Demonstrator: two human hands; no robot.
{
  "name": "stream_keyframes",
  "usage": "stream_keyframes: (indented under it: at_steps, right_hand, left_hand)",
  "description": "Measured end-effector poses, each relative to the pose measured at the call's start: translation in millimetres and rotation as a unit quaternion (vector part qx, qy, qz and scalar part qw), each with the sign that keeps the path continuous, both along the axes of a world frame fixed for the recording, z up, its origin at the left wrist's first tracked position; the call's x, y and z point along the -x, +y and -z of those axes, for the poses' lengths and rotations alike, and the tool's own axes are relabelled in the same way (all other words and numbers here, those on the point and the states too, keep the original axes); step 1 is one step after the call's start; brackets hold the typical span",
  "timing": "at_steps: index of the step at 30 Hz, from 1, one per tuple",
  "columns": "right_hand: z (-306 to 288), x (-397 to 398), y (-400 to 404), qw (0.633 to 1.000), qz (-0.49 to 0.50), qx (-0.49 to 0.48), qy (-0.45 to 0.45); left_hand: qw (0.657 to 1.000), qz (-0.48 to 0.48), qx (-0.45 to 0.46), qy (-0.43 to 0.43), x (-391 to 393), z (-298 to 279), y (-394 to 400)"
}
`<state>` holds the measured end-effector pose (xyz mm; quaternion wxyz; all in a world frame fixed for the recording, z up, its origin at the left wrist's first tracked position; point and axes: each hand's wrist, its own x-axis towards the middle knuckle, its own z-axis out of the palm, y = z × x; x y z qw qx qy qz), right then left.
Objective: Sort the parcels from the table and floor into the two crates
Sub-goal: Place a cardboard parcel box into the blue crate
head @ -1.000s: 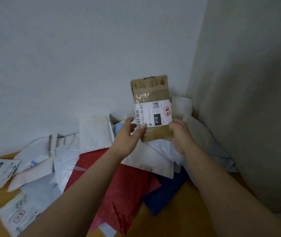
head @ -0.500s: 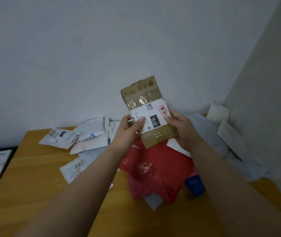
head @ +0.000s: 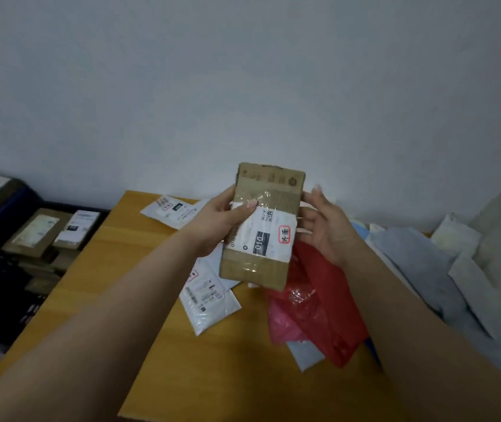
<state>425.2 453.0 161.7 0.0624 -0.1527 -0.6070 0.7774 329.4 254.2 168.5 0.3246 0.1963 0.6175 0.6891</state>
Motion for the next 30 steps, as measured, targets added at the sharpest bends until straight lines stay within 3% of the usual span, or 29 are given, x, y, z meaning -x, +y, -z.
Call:
stream_keyframes:
  at_steps: [7,12,16,19,21,26,30]
  right_hand:
    - [22,32,-34,0.989,-0.094,0.114,-0.011]
    - [36,58,-63,0.981,-0.121,0.148,-0.006]
    - [42,82,-95,0.979,-0.123,0.163,-0.025]
    - [48,100,-123,0.981,-0.100,0.161,-0.046]
    - [51,113,-148,0.987,-0.077,0.129,-0.063]
    - [65,145,-238,0.988,-0.088,-0.066,-0.104]
    - [74,162,-328,0.980,-0.127,-0.135,-0.075]
  left_hand:
    - [0.982,-0.053,0.124,0.133,23,-33,-39]
    - [0.970,-0.101,0.163,0.149,30,-33,-68]
    - [0.938,-0.174,0.244,0.172,32,-27,-111]
    - [0.942,-0.195,0.241,0.127,32,-15,-149]
    - [0.949,-0.205,0.221,0.086,32,-5,-173]
    - [0.936,-0.269,0.216,0.066,37,23,-235]
    - [0.923,-0.315,0.214,0.059,46,44,-313]
